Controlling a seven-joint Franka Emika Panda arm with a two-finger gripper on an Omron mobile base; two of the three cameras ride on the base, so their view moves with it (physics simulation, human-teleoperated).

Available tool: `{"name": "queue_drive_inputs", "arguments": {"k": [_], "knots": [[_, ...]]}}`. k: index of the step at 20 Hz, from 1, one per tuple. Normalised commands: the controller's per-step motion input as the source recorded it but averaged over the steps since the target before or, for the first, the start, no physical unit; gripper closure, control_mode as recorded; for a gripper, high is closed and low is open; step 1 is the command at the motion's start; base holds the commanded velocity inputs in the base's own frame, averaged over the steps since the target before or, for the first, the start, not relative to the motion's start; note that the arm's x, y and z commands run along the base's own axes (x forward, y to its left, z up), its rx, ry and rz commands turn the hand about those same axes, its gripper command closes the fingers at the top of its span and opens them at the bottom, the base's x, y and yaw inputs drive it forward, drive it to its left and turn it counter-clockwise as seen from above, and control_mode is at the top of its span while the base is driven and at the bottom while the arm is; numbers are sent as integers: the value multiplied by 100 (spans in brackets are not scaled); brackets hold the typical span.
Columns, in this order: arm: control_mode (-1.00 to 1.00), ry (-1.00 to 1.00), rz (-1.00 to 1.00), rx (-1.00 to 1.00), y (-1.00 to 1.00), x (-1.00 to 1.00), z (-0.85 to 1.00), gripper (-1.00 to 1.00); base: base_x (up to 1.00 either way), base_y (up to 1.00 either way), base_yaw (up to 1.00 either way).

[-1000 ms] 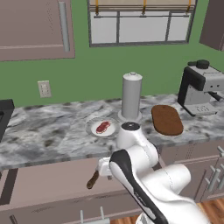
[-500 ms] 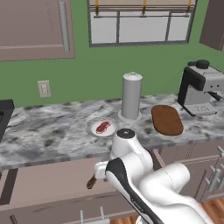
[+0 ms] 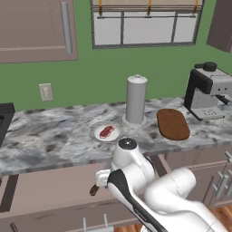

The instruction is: Pick up the knife from the drawer and place it on the cutting board. Then place the meat from the plate to the cutting board.

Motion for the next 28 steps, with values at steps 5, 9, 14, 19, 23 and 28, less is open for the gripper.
{"name": "queue_drive_inputs", "arguments": {"k": [5, 9, 14, 19, 23, 28], "knots": [[-100, 0, 0, 0, 2, 24, -19, -100, 0, 0, 0], [-100, 0, 0, 0, 4, 25, -12, -100, 0, 0, 0], [-100, 0, 0, 0, 12, 17, -11, -100, 0, 0, 0], [-100, 0, 0, 0, 18, 16, -12, -100, 0, 0, 0], [-100, 0, 0, 0, 2, 16, -19, -100, 0, 0, 0], [-100, 0, 0, 0, 1, 19, -27, -100, 0, 0, 0]]}}
